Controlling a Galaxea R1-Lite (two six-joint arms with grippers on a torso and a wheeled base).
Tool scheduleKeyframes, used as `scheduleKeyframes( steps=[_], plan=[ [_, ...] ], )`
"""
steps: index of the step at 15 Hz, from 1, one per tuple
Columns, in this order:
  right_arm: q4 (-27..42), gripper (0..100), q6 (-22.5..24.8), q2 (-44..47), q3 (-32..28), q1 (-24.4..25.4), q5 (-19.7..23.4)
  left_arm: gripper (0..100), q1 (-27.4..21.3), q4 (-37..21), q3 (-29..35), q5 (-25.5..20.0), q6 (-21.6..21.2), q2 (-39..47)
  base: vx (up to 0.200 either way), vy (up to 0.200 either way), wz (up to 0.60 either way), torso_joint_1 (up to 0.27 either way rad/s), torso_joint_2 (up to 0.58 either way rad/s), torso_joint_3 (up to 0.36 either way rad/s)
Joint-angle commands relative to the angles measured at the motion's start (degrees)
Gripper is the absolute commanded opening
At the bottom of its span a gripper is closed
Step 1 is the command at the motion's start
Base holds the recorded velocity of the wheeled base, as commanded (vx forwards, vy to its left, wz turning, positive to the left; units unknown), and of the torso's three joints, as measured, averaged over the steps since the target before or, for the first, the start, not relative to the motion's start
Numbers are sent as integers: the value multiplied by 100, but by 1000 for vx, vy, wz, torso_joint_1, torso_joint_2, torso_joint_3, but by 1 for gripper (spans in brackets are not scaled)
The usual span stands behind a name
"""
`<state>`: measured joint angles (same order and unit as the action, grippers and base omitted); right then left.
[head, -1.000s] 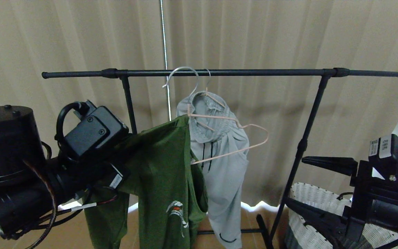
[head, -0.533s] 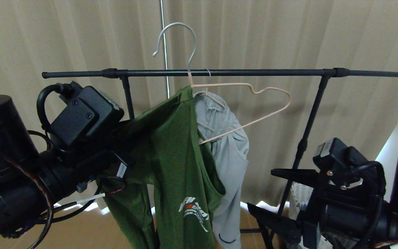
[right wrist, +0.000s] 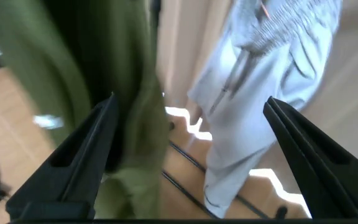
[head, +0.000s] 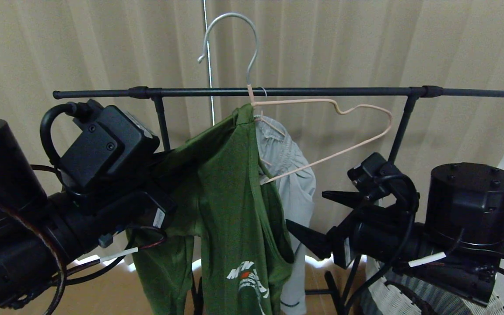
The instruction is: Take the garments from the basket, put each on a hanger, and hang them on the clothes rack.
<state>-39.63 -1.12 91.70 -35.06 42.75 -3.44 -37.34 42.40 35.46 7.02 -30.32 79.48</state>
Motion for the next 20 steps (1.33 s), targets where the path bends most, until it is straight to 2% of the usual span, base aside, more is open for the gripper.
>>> scheduleKeyframes(
  steps=[1, 10, 14, 20],
  plan=[
    [-9, 100, -2, 243, -18, -21, 1, 0, -54, 14, 5, 1, 0, -12, 0, 0, 0, 0, 0, 0],
    [-36, 100, -11, 472, 17, 58, 1, 0, -63, 172, -4, 10, 8, 32, 0, 0, 0, 0, 0, 0],
    [-801, 100, -11, 349, 105, 93, 10, 0, 87, 172, -39, 36, -27, 50, 0, 0, 0, 0, 0, 0],
    [-836, 100, -2, 674, 8, 251, 1, 0, 16, 172, -22, 19, -18, 85, 0, 0, 0, 0, 0, 0]
  ],
)
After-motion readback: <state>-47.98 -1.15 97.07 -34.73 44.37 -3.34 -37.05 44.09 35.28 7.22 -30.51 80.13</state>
